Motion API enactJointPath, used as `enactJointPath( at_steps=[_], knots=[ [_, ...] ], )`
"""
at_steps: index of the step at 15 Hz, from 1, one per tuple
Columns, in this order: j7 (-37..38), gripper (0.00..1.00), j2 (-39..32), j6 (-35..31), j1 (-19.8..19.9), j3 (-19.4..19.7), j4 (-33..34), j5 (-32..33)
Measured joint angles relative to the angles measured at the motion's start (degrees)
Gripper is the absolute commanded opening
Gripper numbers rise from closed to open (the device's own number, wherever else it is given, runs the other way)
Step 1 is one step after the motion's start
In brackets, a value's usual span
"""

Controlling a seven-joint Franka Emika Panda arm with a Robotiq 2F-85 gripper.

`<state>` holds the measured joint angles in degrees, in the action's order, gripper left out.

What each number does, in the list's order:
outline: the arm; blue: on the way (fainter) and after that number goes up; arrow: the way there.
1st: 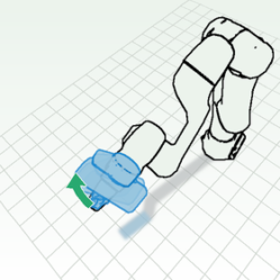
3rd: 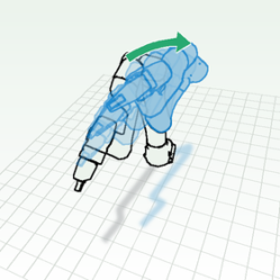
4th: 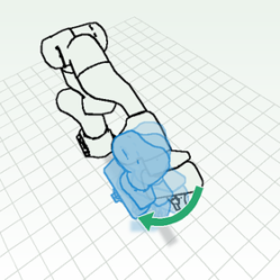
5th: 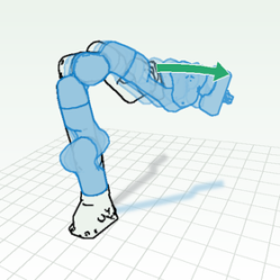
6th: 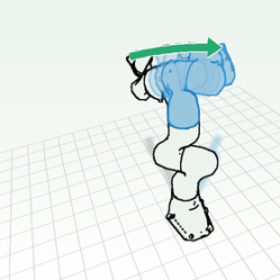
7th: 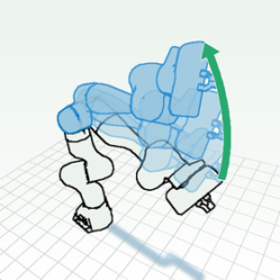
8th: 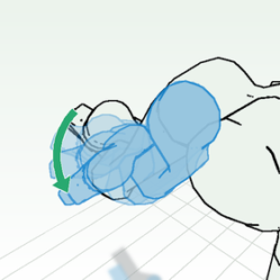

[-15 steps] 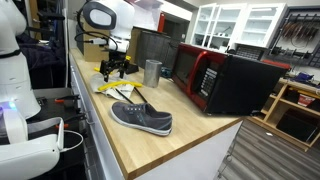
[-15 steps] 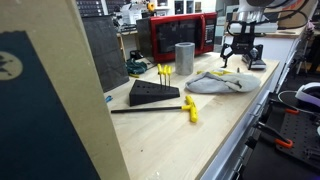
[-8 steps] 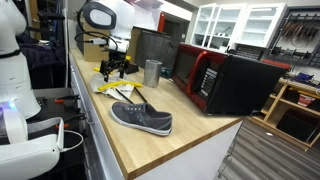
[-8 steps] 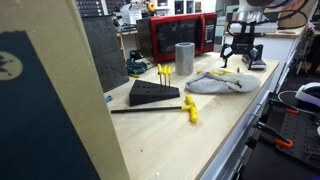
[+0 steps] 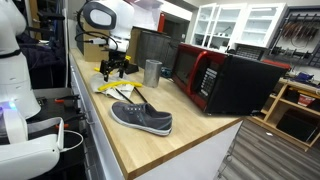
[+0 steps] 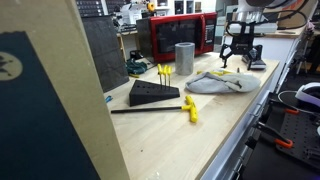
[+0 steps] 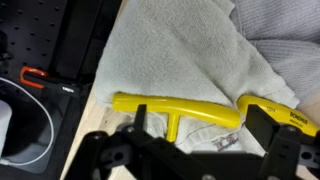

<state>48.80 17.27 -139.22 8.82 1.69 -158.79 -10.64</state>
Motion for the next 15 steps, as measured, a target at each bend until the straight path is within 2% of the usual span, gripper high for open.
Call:
enactJointPath(
  at_steps=[4, 8, 12, 15],
  knots=[
    [0.7, 1.00, 0.0, -1.1, -2.1, -3.5, 0.0, 0.6],
    [2.5, 1.00, 0.0, -2.6, -2.2, -6.8, 0.0, 8.0],
    [1.9, 1.00, -0.1, -2.6, 0.5, -6.2, -0.1, 17.5],
    [-3.6, 1.00, -1.0, -3.4, 1.7, -3.4, -0.1, 18.9]
  ],
)
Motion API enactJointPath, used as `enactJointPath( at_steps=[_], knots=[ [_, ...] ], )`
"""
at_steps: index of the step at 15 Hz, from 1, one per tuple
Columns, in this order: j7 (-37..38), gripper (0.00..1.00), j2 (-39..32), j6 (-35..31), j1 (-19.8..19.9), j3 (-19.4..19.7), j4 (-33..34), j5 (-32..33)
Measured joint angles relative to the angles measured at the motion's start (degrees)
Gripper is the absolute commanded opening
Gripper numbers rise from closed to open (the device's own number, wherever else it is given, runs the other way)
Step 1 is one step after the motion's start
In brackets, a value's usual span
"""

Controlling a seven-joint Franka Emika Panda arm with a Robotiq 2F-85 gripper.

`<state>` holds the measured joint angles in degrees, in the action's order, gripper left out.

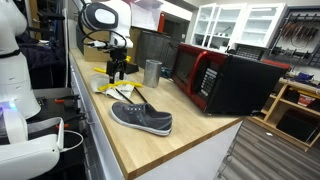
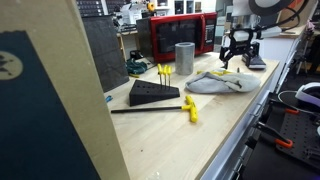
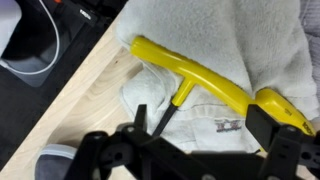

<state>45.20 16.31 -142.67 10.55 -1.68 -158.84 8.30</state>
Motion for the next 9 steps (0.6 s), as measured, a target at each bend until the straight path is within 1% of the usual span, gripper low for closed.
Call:
enactJointPath(
  at_steps=[3, 6, 9],
  knots=[
    [-5.8, 1.00, -2.6, -3.7, 0.2, 2.8, 0.0, -1.2],
    [-12.4, 1.00, -5.7, -8.3, -0.1, 4.5, 0.0, -6.3],
    [-19.2, 1.00, -6.8, -10.2, -0.7, 5.7, 0.0, -11.9]
  ],
)
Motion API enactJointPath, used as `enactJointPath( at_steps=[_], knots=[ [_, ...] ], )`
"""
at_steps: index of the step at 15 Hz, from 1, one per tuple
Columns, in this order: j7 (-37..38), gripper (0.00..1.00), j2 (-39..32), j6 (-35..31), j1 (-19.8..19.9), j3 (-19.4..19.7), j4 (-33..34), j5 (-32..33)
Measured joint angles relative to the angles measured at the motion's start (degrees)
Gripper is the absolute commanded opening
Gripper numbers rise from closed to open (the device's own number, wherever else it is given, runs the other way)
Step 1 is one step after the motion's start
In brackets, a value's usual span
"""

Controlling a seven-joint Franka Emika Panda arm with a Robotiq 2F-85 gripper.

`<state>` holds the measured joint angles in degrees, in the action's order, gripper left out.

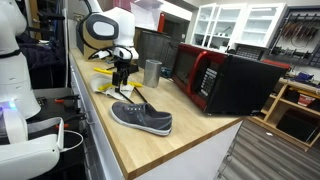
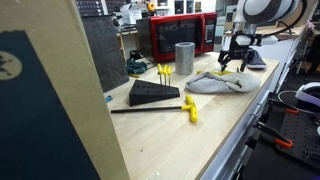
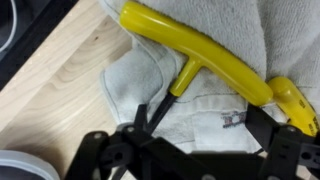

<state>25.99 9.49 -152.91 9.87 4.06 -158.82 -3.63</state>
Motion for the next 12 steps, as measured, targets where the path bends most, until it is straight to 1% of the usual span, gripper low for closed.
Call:
enactJointPath(
  at_steps=[3, 5, 8, 12],
  knots=[
    [-6.2, 1.00, 0.9, 0.0, -0.1, 1.1, 0.1, -4.0],
    [-9.5, 1.00, 2.2, 0.0, -0.1, 2.3, 0.1, -4.9],
    [-12.0, 1.00, 4.5, 0.8, 0.0, 3.9, 0.0, -4.9],
    [-12.3, 1.00, 6.2, 2.4, 0.4, 4.8, 0.0, -4.9]
  ],
)
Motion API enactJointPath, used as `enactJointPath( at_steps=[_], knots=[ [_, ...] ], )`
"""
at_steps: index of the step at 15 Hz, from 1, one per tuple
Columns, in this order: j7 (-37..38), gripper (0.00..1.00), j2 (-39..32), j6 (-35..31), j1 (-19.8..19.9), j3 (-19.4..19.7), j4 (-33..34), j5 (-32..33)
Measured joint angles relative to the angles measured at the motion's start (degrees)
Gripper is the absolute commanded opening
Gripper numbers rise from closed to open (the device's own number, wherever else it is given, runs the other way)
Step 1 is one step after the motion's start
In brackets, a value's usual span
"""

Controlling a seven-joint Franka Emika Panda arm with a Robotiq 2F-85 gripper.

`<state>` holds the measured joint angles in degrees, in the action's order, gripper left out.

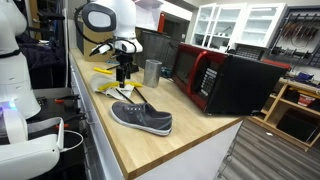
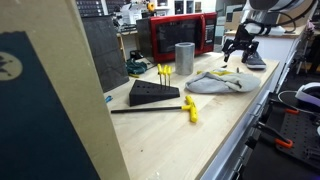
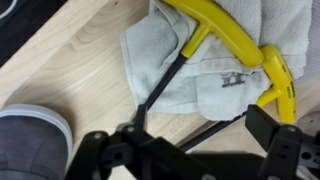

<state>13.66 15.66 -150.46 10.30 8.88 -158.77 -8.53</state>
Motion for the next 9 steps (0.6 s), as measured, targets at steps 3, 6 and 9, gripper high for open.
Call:
enactJointPath(
  at_steps=[3, 6, 9],
  knots=[
    [0.0, 1.00, 0.3, 0.3, 0.1, 0.0, 0.0, 0.0],
    [0.0, 1.00, 0.3, 0.4, 0.1, 0.0, 0.0, 0.0],
    [0.0, 1.00, 0.3, 0.4, 0.1, 0.0, 0.0, 0.0]
  ],
)
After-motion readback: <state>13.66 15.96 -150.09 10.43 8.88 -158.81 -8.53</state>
